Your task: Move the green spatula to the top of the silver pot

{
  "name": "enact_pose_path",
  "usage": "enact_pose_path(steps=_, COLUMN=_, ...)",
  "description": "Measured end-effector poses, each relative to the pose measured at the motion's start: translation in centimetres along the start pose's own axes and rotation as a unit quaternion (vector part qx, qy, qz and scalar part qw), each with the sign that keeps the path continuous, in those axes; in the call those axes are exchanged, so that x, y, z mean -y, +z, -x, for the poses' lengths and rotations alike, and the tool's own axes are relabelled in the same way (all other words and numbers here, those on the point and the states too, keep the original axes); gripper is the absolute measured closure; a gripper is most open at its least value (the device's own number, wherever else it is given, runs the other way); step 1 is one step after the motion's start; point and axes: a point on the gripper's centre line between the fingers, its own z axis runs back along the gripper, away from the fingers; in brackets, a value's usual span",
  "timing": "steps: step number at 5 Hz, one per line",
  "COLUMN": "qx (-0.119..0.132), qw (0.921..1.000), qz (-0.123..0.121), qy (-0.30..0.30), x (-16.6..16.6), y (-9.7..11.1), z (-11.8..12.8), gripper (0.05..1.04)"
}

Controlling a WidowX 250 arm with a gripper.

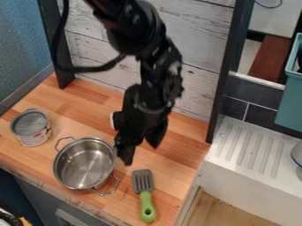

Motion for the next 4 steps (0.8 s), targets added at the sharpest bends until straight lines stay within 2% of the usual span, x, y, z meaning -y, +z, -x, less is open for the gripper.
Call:
enact_pose_path(steps=1, qx=0.009, qw=0.9925, qz=0.027, qy=-0.119, x=-1.1, y=0.3, z=2.2, gripper=0.083)
enact_pose_path(steps=2, qx=0.019, qw=0.9836, qz=0.038, qy=-0.175, x=-2.6, y=0.3, z=2.8, gripper=0.083)
enact_pose_path(steps=3, qx=0.026, qw=0.9794, qz=0.042, qy=-0.196, x=-2.7, y=0.3, z=3.6, gripper=0.083)
enact_pose_path(steps=4, qx=0.021, qw=0.9776, qz=0.036, qy=-0.206, x=-2.6, y=-0.6, z=4.6, gripper=0.083)
